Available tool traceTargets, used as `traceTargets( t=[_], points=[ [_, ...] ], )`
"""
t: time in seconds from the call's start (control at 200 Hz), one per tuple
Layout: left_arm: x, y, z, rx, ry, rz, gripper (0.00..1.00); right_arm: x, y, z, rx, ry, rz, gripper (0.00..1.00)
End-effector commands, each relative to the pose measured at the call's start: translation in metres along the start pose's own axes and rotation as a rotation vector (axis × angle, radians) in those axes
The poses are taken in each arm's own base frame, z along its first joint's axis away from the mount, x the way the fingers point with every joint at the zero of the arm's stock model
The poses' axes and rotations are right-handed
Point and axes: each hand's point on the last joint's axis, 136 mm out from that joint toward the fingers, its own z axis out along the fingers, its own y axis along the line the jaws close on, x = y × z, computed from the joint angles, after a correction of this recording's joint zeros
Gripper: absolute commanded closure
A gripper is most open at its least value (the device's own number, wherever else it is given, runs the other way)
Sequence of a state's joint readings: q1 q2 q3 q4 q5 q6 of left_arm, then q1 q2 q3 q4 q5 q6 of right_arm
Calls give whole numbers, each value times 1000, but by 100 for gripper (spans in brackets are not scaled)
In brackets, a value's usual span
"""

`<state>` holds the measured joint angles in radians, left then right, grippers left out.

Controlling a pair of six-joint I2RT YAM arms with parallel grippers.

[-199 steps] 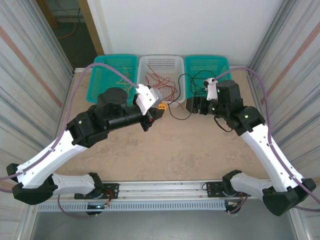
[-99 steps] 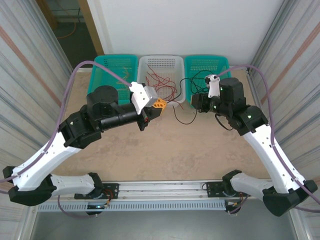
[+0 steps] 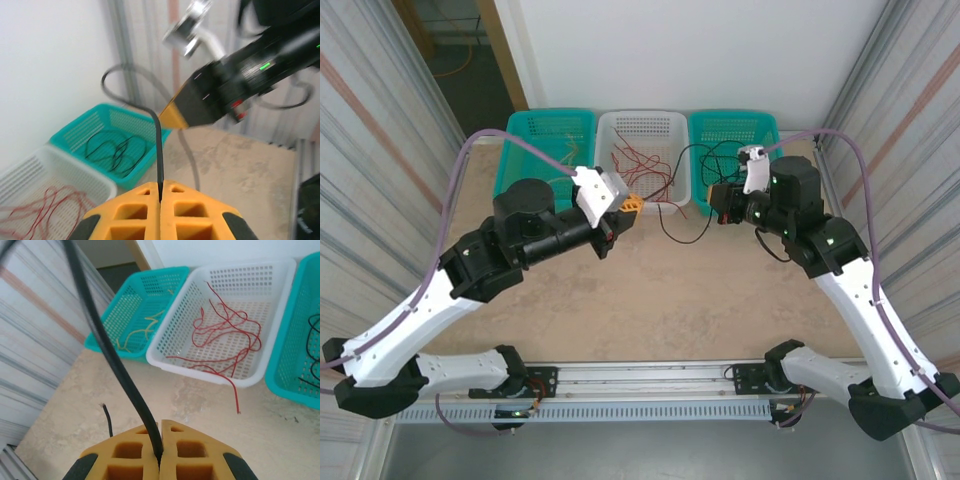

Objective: Untangle the cables

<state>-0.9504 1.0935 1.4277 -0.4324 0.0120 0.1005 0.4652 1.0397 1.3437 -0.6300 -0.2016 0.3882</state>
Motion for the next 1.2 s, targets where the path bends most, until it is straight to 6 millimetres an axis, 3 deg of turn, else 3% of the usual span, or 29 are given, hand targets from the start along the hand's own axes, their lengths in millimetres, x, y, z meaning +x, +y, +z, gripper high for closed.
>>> traceTargets(
  t=[0.0, 0.05, 0.115, 0.18, 0.271, 0.391, 0.516, 0.546, 0.656, 0.812, 0.927, 1.067, 1.198],
  points=[
    [26, 48, 5, -187, 32, -99, 100, -27, 24, -18, -79, -62, 6, 100],
    [49, 71, 10, -265, 74, -168, 95, -31, 29, -18, -93, -57, 7, 100],
    [87, 94, 18, -330, 160, -279, 63, -38, 32, -19, -100, -60, 2, 100],
    [124, 108, 29, -373, 256, -381, 44, -45, 32, -20, -84, -67, -4, 100],
    [155, 107, 38, -384, 332, -440, 36, -60, 21, -20, -27, -81, -2, 100],
    [173, 99, 44, -347, 366, -472, 31, -90, -4, -18, 75, -106, 33, 100],
    [185, 99, 43, -360, 381, -509, 27, -115, -36, -6, 173, -125, 61, 100],
    [187, 100, 42, -367, 384, -519, 26, -129, -40, -10, 181, -156, 62, 100],
    [189, 99, 39, -357, 383, -541, 26, -144, -78, 6, 277, -160, 109, 100],
    [185, 101, 28, -374, 360, -534, 27, -149, -138, 33, 377, -118, 209, 100],
    [181, 105, 19, -388, 334, -538, 32, -140, -185, 61, 430, -58, 297, 100],
    [175, 110, 6, -396, 291, -553, 32, -127, -217, 94, 430, -6, 342, 69],
    [173, 120, -10, -454, 265, -554, 29, -116, -231, 105, 458, 28, 359, 62]
  ],
)
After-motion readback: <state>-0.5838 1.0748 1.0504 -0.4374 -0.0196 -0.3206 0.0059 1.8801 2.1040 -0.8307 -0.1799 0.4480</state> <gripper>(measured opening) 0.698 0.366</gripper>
